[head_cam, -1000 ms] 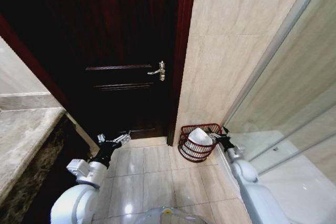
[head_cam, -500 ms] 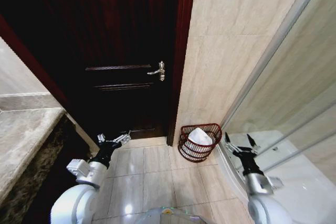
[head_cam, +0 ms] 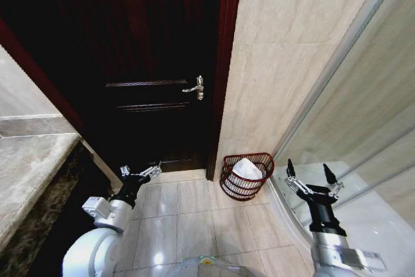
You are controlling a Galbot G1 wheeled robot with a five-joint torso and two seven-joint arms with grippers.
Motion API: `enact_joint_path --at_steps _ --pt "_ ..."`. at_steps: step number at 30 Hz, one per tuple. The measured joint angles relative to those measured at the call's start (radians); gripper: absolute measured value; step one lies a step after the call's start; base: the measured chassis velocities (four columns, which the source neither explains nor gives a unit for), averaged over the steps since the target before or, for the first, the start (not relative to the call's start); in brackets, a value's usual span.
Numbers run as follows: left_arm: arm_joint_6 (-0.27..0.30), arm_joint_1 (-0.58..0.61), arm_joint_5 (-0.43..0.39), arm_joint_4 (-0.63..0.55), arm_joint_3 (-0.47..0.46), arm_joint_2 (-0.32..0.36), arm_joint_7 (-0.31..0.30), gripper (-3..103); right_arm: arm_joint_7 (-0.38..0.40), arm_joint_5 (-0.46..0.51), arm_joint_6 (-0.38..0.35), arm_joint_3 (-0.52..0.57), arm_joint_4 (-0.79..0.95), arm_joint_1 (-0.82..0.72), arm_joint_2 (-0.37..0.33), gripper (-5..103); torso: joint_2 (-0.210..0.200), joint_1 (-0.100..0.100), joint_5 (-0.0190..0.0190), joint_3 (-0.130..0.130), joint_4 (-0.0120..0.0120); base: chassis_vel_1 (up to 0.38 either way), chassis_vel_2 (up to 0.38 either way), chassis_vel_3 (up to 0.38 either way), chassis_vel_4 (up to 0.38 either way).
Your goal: Discard the used towel into the hamper.
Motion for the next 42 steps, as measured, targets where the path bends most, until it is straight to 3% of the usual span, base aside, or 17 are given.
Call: enact_joint_path --at_steps 27,42 --pt "0.000 0.000 0.000 0.000 0.000 0.000 0.000 100 0.020 0.005 0.069 -0.028 -0.006 0.011 -0.015 100 0.000 0.000 0.0001 0.000 0.0000 0.000 0.000 0.000 0.000" --pt "0.000 0.000 0.000 0.000 0.000 0.000 0.000 100 0.021 -0.001 0.014 -0.032 -0.004 0.021 -0.025 100 0.000 0.000 0.0001 0.000 0.0000 0.000 0.000 0.000 0.000"
